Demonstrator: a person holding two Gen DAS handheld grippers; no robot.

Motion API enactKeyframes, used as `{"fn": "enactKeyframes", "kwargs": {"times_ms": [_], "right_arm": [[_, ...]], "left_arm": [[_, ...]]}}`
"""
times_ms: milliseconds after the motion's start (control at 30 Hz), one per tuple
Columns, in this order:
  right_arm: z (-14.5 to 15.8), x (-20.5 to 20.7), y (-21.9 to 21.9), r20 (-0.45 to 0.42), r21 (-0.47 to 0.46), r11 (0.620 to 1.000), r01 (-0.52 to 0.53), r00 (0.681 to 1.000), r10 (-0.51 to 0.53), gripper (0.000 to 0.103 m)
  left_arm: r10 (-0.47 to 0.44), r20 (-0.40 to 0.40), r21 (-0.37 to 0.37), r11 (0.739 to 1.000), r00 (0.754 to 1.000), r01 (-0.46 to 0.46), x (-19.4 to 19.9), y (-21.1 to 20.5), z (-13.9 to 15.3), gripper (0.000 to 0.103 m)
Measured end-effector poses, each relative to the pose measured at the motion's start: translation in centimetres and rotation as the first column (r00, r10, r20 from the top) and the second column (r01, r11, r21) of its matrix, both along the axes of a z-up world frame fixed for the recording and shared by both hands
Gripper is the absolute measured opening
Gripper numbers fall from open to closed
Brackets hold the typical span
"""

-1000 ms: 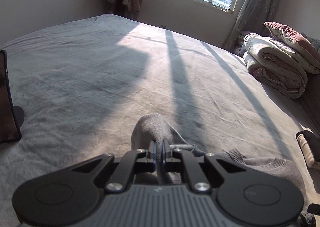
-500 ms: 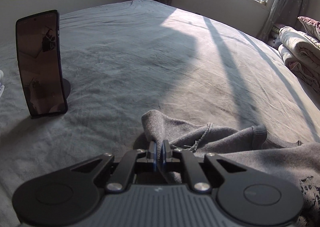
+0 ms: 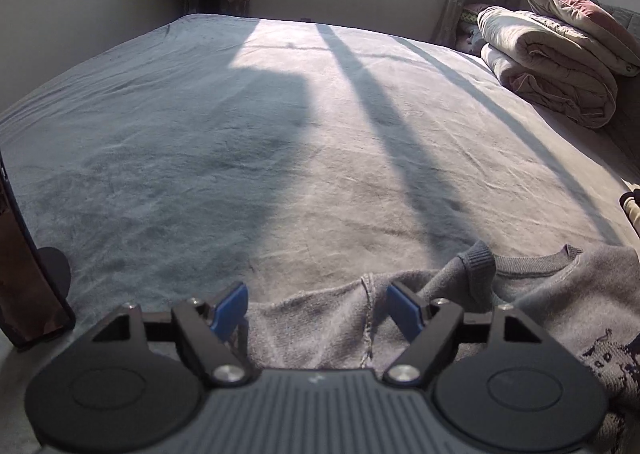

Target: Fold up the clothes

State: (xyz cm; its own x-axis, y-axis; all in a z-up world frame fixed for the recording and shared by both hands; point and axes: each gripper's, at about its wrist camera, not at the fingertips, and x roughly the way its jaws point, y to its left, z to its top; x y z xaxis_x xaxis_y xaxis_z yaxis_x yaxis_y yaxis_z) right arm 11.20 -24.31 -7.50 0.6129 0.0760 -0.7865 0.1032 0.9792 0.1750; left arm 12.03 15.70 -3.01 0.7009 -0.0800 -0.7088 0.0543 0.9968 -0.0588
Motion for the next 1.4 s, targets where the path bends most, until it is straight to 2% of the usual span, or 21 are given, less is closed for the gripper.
{"fn": "enactKeyframes", "kwargs": {"times_ms": [67, 100, 133, 167, 233, 267, 333, 367, 433, 633, 800, 967, 1067, 1133, 1200, 1300, 1333, 1367, 1400], "right_arm": [[-0.3, 0.6, 0.7, 0.011, -0.021, 1.000, -0.021, 1.000, 0.021, 0.057], [-0.5, 0.8, 1.1, 0.014, -0.041, 0.999, -0.032, 0.999, 0.032, 0.054], [-0.7, 1.0, 1.5, 0.018, -0.054, 0.997, -0.047, 0.999, 0.048, 0.041], [-0.8, 1.0, 1.9, 0.022, -0.058, 0.996, -0.069, 0.997, 0.070, 0.023], [-0.8, 1.0, 2.4, 0.023, -0.057, 0.994, -0.099, 0.995, 0.100, 0.006], [-0.6, 0.9, 2.5, 0.022, -0.066, 0.993, -0.095, 0.995, 0.097, 0.005], [-0.1, 0.5, 2.2, 0.023, -0.074, 0.994, -0.082, 0.996, 0.084, 0.004], [0.3, 0.3, 1.9, 0.026, -0.076, 0.994, -0.074, 0.997, 0.076, 0.004], [1.1, -0.5, 0.8, 0.038, -0.081, 0.995, -0.053, 0.998, 0.056, 0.004], [3.8, -2.8, -3.4, 0.068, -0.209, 0.977, 0.049, 0.997, -0.036, 0.004], [4.1, -4.0, -7.1, 0.044, -0.305, 0.943, 0.130, 0.992, -0.122, 0.004], [2.5, -4.6, -9.3, -0.055, -0.348, 0.927, 0.141, 0.984, -0.170, 0.004], [1.5, -5.1, -10.2, -0.121, -0.334, 0.935, 0.116, 0.979, -0.165, 0.004], [0.9, -5.3, -10.2, -0.144, -0.307, 0.949, 0.074, 0.982, -0.123, 0.004], [1.0, -5.5, -10.0, -0.138, -0.299, 0.954, 0.039, 0.987, -0.084, 0.008], [2.0, -5.3, -9.7, -0.108, -0.286, 0.958, 0.025, 0.992, -0.058, 0.020], [2.5, -5.0, -9.5, -0.097, -0.282, 0.959, 0.021, 0.994, -0.050, 0.028], [2.9, -4.8, -9.4, -0.084, -0.277, 0.961, 0.018, 0.996, -0.042, 0.042], [3.3, -4.5, -9.1, -0.068, -0.268, 0.963, 0.012, 0.997, -0.032, 0.048]], "left_arm": [[-0.020, -0.020, 0.016, 1.000, 1.000, 0.020, 1.2, -0.4, -0.8, 0.074], [-0.023, -0.036, 0.014, 1.000, 0.999, 0.024, 1.7, -0.6, -1.3, 0.074], [-0.025, -0.052, 0.010, 1.000, 0.998, 0.026, 2.1, -0.7, -1.7, 0.072], [-0.021, -0.071, 0.001, 1.000, 0.997, 0.021, 2.3, -0.9, -2.1, 0.070], [-0.010, -0.088, 0.004, 1.000, 0.996, 0.011, 2.4, -1.3, -2.8, 0.066], [-0.014, -0.081, 0.017, 1.000, 0.997, 0.016, 2.2, -1.6, -2.9, 0.065], [-0.027, -0.070, 0.042, 0.999, 0.997, 0.030, 1.8, -2.2, -2.9, 0.051], [-0.039, -0.069, 0.034, 0.999, 0.997, 0.042, 1.7, -2.3, -2.8, 0.038], [-0.051, -0.078, 0.007, 0.999, 0.996, 0.052, 1.7, -2.4, -2.7, 0.025], [-0.065, -0.083, 0.014, 0.998, 0.994, 0.066, 1.5, -2.8, -2.1, 0.016], [-0.065, -0.083, 0.000, 0.998, 0.994, 0.065, 1.5, -2.2, -1.3, 0.017], [-0.076, -0.098, 0.008, 0.997, 0.992, 0.077, 2.0, -1.7, -1.2, 0.030], [-0.096, -0.104, 0.017, 0.995, 0.990, 0.098, 2.3, -1.7, -1.3, 0.034], [-0.114, -0.107, 0.027, 0.993, 0.988, 0.117, 2.4, -1.8, -1.5, 0.036], [-0.136, -0.108, 0.038, 0.989, 0.985, 0.141, 2.7, -1.9, -1.5, 0.037], [-0.172, -0.084, 0.047, 0.983, 0.981, 0.177, 3.0, -1.8, -1.2, 0.039], [-0.185, -0.076, 0.037, 0.981, 0.980, 0.189, 3.2, -1.7, -1.1, 0.040], [-0.199, -0.069, 0.024, 0.979, 0.978, 0.201, 3.4, -1.5, -1.0, 0.040], [-0.212, -0.062, 0.011, 0.977, 0.975, 0.213, 3.6, -1.4, -0.8, 0.040]]}}
